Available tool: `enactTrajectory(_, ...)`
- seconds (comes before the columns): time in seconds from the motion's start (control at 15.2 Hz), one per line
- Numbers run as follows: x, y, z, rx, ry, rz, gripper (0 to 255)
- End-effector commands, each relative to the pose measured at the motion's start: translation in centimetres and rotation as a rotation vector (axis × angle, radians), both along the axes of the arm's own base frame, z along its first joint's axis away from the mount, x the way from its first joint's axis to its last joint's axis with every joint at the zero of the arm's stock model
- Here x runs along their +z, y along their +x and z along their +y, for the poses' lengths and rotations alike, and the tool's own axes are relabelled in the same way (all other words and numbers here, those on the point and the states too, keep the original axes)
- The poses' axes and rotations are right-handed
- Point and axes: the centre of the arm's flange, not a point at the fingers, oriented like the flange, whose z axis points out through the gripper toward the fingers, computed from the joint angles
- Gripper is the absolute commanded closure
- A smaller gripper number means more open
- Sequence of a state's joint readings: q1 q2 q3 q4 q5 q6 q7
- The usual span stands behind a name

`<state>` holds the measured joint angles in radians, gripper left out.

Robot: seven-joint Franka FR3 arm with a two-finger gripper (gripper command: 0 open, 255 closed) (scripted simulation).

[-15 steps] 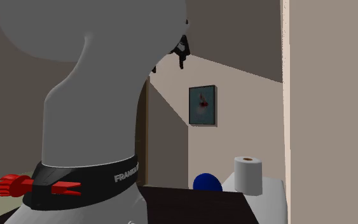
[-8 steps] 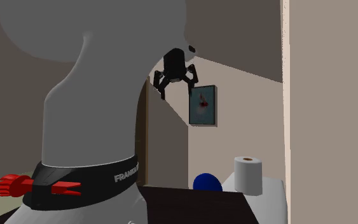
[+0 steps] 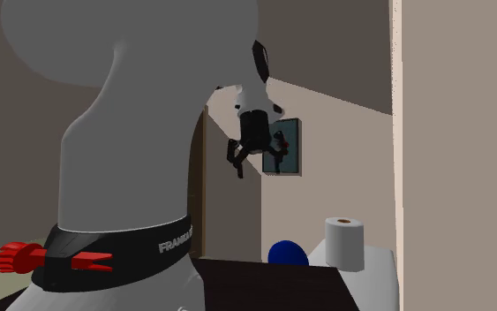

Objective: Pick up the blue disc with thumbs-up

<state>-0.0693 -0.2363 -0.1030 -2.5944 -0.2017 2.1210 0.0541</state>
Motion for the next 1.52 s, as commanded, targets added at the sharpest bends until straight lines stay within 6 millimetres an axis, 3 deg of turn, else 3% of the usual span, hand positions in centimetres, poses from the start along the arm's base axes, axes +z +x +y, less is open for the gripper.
enactTrajectory(0.0,-2.7,0.7,-0.5,-0.003,-0.006,0.018,0)
enactTrajectory(0.66,-15.6,3.2,-4.5,-0.021,-0.033,0.111,0)
enactTrajectory(1.19,-19.6,3.2,-4.5,-0.021,-0.033,0.111,0)
enactTrajectory(1.32,-19.6,3.2,-4.5,-0.021,-0.033,0.111,0)
enactTrajectory(1.39,-19.7,3.2,-4.5,-0.021,-0.033,0.111,255)
enactTrajectory(1.45,-19.7,3.1,-4.5,-0.021,-0.033,0.111,255)
